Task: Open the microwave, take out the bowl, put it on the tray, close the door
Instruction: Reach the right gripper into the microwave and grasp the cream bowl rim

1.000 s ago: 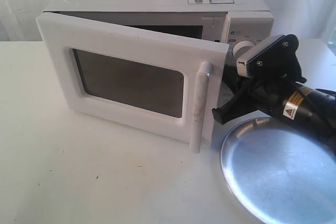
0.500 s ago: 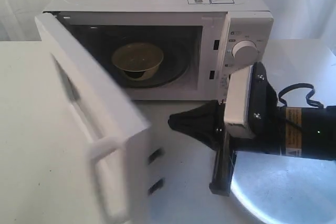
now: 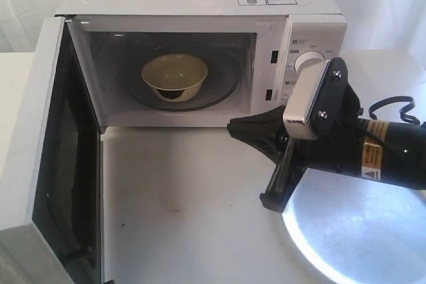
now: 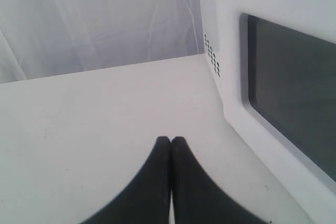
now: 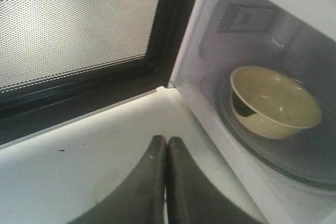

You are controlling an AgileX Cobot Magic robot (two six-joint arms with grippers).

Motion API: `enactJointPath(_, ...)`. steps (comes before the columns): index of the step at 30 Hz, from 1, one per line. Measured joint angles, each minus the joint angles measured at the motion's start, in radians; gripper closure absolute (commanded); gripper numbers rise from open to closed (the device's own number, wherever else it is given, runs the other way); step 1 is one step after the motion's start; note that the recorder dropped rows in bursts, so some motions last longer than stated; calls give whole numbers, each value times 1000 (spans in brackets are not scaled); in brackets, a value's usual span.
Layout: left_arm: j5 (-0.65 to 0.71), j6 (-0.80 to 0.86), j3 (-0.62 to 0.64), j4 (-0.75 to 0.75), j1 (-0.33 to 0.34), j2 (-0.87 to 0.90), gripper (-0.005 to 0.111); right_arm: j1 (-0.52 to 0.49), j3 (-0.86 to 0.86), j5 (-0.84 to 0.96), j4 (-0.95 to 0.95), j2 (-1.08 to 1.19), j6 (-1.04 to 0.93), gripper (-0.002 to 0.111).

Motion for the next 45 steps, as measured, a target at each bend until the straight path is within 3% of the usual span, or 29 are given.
enactJointPath(7,0,0,0,0,0,0,107,35,-142,168,41,44,0,108)
enactJointPath(19,0,0,0,-2,0,0,107,158,-447,256,52,350,-53,108)
enactJointPath(21,0,0,0,-2,0,0,107,185,-481,288,48,383,-100,97)
enactJointPath(24,0,0,0,-2,0,0,107,213,-542,353,34,436,-164,64)
enactJointPath(26,0,0,0,-2,0,0,107,219,-595,390,32,483,-176,59)
enactJointPath(33,0,0,0,-2,0,0,107,219,-776,513,13,632,-186,59)
enactJointPath(45,0,0,0,-2,0,0,107,219,-889,543,7,750,-186,62)
